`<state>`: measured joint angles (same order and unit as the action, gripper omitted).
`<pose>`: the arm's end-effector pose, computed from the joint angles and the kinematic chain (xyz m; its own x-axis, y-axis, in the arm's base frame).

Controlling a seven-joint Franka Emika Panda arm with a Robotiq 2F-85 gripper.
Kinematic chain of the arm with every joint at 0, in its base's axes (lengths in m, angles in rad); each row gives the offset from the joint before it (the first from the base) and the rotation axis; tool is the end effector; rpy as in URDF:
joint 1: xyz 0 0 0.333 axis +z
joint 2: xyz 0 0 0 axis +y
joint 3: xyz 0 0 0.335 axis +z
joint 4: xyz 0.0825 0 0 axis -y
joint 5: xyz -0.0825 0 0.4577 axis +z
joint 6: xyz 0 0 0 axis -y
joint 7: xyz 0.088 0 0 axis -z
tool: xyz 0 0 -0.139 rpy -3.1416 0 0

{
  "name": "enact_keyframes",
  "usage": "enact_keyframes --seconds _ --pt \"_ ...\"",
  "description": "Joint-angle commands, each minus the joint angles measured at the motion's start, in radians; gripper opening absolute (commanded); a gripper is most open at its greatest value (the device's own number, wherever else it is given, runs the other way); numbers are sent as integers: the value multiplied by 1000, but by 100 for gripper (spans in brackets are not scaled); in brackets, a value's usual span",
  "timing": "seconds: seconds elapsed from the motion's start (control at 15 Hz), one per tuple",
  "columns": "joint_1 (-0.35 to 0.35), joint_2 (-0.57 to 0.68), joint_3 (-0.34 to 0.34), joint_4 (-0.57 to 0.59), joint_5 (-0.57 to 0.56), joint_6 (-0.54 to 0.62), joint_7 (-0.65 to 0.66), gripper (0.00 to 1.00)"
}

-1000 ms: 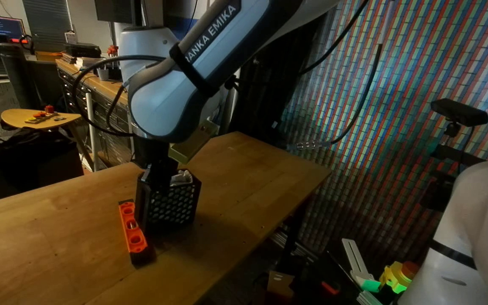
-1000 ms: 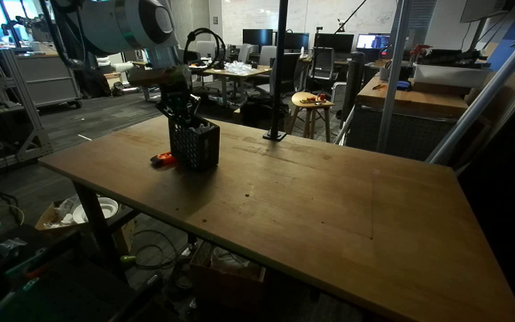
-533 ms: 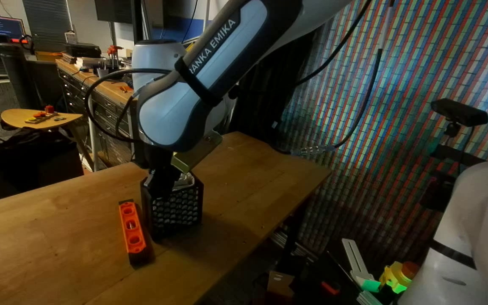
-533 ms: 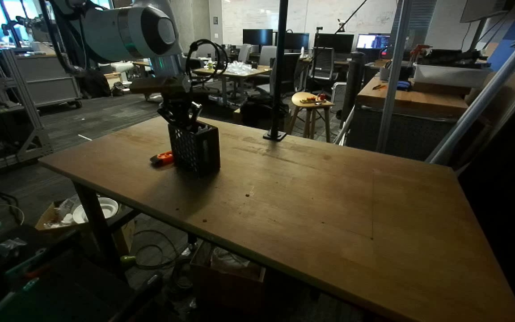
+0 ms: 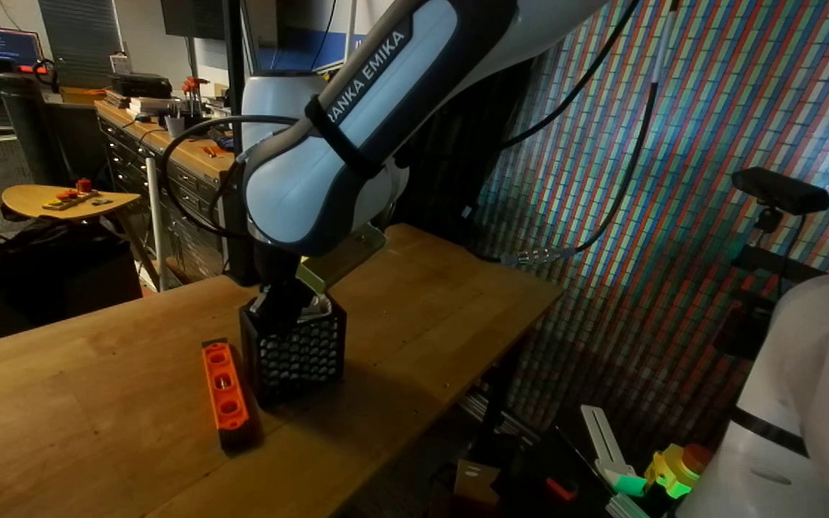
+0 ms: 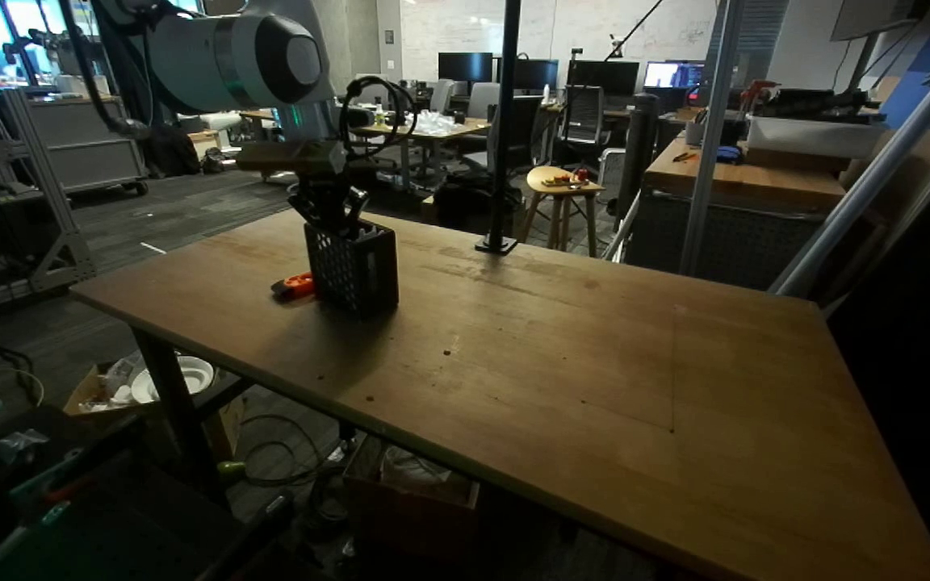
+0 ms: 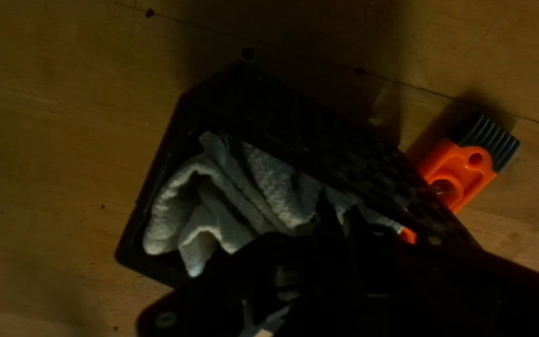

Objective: Put the white towel in the black box

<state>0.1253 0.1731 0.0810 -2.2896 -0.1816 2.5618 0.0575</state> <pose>0.5793 0.1217 0.2151 0.9511 0.2928 0.0985 0.2840 -0.9542 0.0943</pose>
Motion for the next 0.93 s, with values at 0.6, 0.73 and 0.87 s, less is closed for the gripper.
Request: enact_keyframes --seconds 0.6,0.73,0.87 --pt "-54 169 -17 -10 70 74 -49 6" --pt "-54 160 -10 -18 89 69 -58 6" --pt "-39 127 -17 -22 76 36 -42 32"
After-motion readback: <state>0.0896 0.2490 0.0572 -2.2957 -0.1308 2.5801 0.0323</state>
